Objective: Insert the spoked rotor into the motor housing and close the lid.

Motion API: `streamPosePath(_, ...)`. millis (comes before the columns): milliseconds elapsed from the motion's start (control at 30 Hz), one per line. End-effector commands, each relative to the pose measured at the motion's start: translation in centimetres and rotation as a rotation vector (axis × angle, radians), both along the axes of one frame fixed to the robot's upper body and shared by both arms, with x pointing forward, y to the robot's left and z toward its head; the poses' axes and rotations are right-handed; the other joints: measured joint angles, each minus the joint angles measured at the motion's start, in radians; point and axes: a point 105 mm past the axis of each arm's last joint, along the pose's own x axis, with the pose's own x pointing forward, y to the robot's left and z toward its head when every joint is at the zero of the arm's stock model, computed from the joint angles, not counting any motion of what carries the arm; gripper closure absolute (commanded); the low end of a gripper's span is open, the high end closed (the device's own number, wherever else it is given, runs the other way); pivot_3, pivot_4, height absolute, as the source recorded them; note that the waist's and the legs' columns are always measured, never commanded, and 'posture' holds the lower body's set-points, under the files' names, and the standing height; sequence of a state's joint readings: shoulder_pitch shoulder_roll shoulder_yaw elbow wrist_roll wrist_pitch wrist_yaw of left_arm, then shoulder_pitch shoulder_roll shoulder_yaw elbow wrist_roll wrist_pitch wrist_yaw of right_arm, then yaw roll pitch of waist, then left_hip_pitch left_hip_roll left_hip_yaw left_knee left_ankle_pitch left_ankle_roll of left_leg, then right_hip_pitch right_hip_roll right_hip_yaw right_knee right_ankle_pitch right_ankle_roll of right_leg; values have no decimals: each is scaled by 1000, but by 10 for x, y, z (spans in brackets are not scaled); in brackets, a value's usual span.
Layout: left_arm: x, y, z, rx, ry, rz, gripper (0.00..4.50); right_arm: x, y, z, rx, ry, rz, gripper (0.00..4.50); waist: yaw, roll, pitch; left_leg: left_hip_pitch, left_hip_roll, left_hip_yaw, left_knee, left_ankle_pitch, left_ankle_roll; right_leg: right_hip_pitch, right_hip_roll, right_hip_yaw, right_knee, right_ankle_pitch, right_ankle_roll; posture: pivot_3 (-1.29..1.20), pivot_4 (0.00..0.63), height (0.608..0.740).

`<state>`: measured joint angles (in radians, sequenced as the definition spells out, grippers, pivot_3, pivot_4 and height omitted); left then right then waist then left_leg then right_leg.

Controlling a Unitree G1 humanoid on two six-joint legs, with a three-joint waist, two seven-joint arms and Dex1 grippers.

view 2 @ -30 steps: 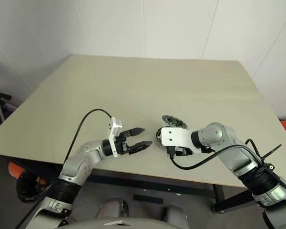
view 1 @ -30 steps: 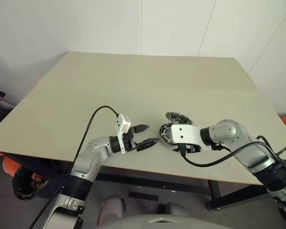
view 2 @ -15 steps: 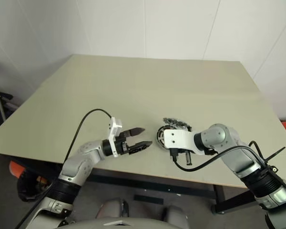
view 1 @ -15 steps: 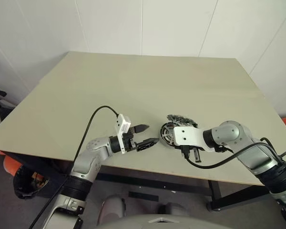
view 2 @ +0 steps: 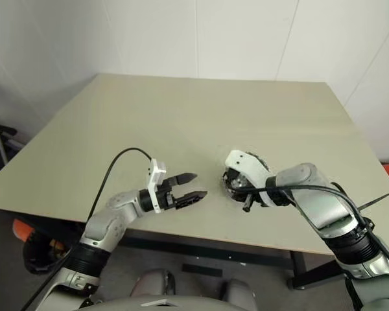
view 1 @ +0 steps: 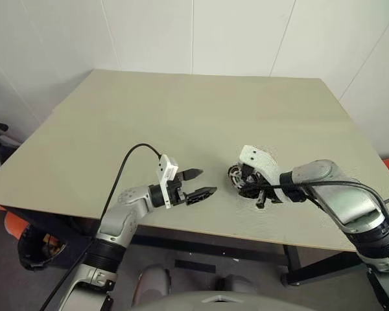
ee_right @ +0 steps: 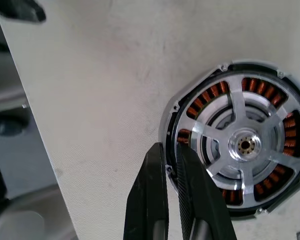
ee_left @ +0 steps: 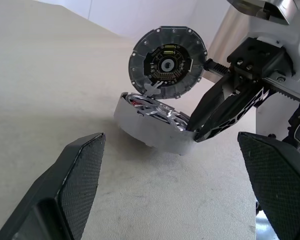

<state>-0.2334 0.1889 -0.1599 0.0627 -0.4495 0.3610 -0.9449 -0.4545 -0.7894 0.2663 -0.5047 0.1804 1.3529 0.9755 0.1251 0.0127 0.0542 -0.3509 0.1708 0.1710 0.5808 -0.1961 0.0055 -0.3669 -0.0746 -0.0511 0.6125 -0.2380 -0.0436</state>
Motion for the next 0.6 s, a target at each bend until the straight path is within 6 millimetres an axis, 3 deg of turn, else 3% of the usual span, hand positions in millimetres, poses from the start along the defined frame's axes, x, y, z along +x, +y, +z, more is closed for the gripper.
streamPosePath(33, 2, -2, 15, -34, -47, -13, 0, 4, 6, 25, 56, -34, -112, 4462, -1, 0, 0, 0, 0, 0, 0, 0, 0, 0, 0, 0, 0, 0, 0, 0, 0, 740)
streamPosePath(267, 2, -2, 13, -35, -42, -17, 0, 21, 10, 25, 120, -30, -235, 4462, 1, 0, 0, 0, 0, 0, 0, 3, -5, -1, 0, 1, 2, 0, 0, 0, 0, 740)
streamPosePath(600, 1, 0, 10, -33, -38, -11, 0, 34, 14, 2, 172, 49, -385, 4462, 0, 0, 0, 1, -1, 0, -1, 3, -6, -1, 0, 1, 2, 0, 0, 0, 0, 740)
